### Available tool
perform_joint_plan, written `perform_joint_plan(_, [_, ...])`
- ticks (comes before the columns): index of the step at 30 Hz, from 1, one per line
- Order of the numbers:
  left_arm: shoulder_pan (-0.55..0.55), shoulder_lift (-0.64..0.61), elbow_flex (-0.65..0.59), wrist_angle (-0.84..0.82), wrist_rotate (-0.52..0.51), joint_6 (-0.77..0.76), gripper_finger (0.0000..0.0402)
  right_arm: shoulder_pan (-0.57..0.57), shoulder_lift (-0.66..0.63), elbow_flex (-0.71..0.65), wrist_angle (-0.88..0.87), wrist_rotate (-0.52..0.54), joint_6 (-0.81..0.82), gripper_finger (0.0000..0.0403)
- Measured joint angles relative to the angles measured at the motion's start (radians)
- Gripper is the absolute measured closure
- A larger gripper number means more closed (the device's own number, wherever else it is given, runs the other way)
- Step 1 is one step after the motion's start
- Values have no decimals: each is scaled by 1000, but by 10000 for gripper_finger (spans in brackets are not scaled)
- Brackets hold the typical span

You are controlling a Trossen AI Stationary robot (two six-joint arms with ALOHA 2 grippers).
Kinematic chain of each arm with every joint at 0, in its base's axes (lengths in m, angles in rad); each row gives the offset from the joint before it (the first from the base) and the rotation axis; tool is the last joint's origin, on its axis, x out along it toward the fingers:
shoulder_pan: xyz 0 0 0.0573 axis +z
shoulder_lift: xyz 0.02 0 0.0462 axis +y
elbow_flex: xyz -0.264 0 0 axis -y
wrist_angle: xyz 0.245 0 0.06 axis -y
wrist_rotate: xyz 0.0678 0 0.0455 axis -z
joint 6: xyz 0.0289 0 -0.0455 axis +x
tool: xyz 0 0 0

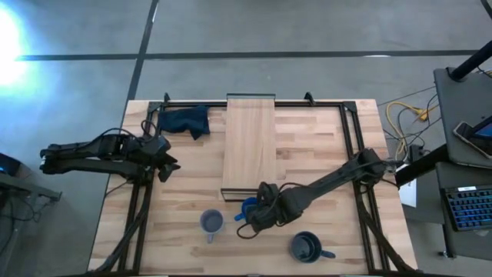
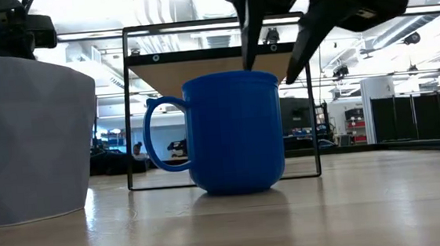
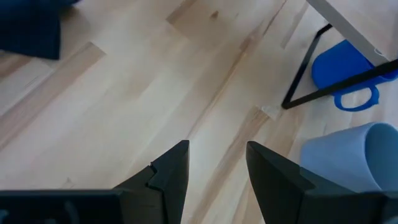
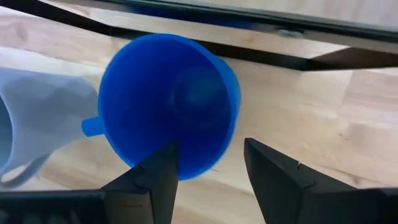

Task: Stack small to large cups/mugs on shelf
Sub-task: Put the blue mug on the shelf

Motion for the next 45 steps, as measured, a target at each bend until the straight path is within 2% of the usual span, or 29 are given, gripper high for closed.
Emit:
perform_joint_plan(6, [0,-3,0,0,-2,0,256,-1,35,28,-6,38,-4,254])
perform_joint_plan(13, [0,-3,0,-19,-3,0,256,11,46,26,-7,35,10,290])
perform_joint_plan(20, [0,-5,-1,-57,-4,0,256,25,47,5,-9,39,49,275])
perform_joint_plan(27, [0,-5,-1,-58,-17,-1,256,32,49,-6,-5,85,56,254])
perform_joint_plan(45, [0,4,0,-28,-60,-52,256,53,65,-18,0,149,18,252])
